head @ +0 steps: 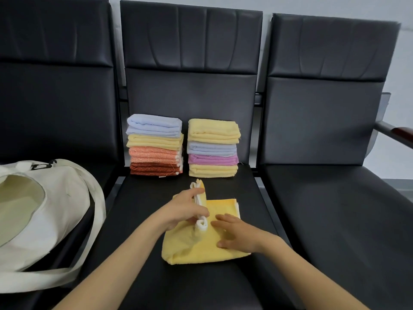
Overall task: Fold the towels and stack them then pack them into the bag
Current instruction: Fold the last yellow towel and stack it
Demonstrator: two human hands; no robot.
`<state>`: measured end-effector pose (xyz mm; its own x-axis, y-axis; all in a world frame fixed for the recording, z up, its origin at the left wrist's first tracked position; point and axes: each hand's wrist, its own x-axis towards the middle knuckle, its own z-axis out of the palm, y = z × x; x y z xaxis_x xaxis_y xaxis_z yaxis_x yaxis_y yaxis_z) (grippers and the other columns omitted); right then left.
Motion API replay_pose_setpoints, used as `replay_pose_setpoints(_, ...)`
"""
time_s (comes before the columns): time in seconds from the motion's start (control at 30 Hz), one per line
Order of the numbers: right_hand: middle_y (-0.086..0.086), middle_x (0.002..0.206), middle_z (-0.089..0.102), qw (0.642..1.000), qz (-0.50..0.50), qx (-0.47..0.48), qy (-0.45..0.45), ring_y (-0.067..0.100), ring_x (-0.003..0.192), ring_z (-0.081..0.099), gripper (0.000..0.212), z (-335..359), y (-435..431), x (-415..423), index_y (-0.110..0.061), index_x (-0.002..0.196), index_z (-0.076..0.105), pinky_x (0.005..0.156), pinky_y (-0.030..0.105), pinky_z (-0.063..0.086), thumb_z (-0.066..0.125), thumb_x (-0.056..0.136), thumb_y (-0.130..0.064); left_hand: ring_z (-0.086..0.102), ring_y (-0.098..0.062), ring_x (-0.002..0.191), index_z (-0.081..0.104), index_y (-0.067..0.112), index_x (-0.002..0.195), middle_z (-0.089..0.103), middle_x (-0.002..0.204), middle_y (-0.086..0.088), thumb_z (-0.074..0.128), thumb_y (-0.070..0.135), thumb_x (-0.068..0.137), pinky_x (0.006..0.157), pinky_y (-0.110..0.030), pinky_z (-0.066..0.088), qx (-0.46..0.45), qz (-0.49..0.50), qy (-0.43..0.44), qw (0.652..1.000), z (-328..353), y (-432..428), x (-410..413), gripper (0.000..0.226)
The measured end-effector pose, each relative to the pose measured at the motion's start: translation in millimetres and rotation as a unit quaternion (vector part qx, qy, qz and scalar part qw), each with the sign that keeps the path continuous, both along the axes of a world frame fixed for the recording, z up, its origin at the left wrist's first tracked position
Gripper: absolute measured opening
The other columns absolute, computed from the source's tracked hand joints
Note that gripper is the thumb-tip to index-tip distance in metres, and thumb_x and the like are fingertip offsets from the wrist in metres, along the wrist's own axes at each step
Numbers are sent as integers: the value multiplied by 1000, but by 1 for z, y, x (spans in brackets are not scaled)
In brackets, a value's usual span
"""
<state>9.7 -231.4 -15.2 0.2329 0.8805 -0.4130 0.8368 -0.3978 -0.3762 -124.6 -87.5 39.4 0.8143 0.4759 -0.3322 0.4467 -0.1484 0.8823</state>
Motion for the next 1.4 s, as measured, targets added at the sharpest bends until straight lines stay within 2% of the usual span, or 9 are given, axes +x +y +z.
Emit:
replay_pose_setpoints(0.17,-10,138,47,994,-78,63,42,12,126,45,54,1,3,15,-30,136,50,104,31,41,67,84,-28,61,-11,81,28,19,150,51,117,1,65,7,79,78,-28,53,38,-38,31,998,-9,-19,20,81)
replay_pose_setpoints(0.3,-3,96,66,975,-165,106,101,11,85,65,20,8,-6,30,-18,110,66,75,18,53,59,92,-14,59,-10,90,26,18,150,37,144,-4,65,10,79,77,-27,52,91,-57,50,993,-12,-26,29,82)
replay_pose_setpoints(0.67,17,115,68,879,-274,50,386,24,106,66,27,11,-18,39,3,118,61,88,28,56,48,96,-3,46,-20,127,27,20,150,29,152,-3,65,10,81,92,-29,51,114,-94,60,987,-22,-58,57,80)
replay_pose_setpoints(0.9,15,100,71,849,-331,75,405,25,92,69,31,8,-16,40,-1,108,65,83,34,57,39,99,-15,69,-20,96,28,32,149,42,142,-2,65,16,89,82,-37,59,-7,-102,4,995,-39,-52,53,72)
replay_pose_setpoints(1.0,12,107,70,858,-353,75,364,24,97,68,44,4,-11,39,-5,117,62,84,35,57,47,97,-42,63,-16,105,35,32,145,49,136,1,59,17,94,89,-30,55,51,-64,-35,996,-35,-40,39,59)
replay_pose_setpoints(1.13,3,115,64,906,-325,78,261,19,103,65,37,1,-7,35,-11,122,56,90,37,56,65,88,-23,38,-11,135,43,21,142,42,148,4,48,25,100,109,-23,28,295,-48,-7,954,-48,-16,15,43)
replay_pose_setpoints(1.23,4,123,52,924,-324,75,187,20,106,57,48,4,-6,28,-11,127,40,83,31,53,66,88,-20,5,-12,148,27,22,151,16,160,4,30,47,100,119,-29,6,345,-112,64,930,-68,-10,4,57)
replay_pose_setpoints(1.3,8,131,42,947,-304,97,42,24,112,51,59,4,-3,20,-10,135,29,82,30,46,64,89,-21,-9,-10,148,12,26,154,0,162,7,8,68,84,120,-33,-3,341,-132,91,926,-79,-12,2,81)
replay_pose_setpoints(1.4,9,148,26,953,-212,181,-121,28,134,29,62,-2,2,8,-12,150,16,106,33,33,44,94,-8,-19,-9,146,0,28,154,-12,161,8,-9,75,67,118,-35,-10,384,-129,113,907,-90,-17,2,99)
